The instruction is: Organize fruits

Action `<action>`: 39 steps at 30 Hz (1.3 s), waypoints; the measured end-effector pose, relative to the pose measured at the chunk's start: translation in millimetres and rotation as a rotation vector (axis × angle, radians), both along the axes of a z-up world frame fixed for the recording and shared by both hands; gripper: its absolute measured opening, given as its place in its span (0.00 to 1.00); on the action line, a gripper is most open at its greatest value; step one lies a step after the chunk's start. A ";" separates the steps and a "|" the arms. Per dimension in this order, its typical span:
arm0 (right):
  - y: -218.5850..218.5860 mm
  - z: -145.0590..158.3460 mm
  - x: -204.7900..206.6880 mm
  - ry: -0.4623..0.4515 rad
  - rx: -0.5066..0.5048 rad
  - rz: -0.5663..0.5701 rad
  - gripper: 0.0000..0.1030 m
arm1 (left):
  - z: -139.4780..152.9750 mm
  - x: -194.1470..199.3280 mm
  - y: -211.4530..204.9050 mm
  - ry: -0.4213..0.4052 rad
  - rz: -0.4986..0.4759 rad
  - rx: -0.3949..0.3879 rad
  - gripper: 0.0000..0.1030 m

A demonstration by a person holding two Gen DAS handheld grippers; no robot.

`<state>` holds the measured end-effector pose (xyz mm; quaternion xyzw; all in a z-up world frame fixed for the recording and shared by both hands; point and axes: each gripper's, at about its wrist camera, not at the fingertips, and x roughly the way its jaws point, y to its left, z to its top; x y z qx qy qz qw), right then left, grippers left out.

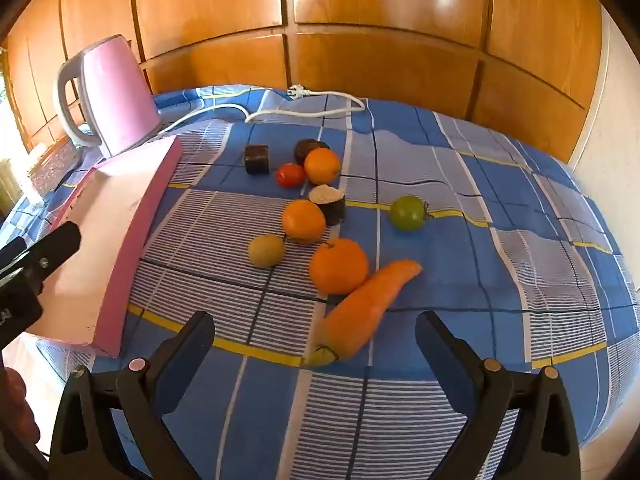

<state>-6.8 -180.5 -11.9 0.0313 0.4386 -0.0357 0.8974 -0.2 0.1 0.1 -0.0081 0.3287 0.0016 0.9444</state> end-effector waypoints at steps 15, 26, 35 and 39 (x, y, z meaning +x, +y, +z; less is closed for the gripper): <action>12.9 16.1 -13.6 -0.117 -0.049 0.054 0.98 | 3.2 -5.1 8.7 -0.019 0.048 -0.026 0.99; 9.4 16.9 -14.3 -0.094 -0.034 0.039 0.98 | 9.8 -11.0 6.5 -0.049 0.055 0.000 0.99; 4.2 21.5 -18.3 -0.112 -0.032 0.023 0.95 | 13.1 -15.6 -0.1 -0.063 0.013 -0.008 0.99; -0.4 23.9 -19.4 -0.119 -0.018 0.024 0.92 | 14.5 -17.0 -0.6 -0.067 0.009 -0.004 0.99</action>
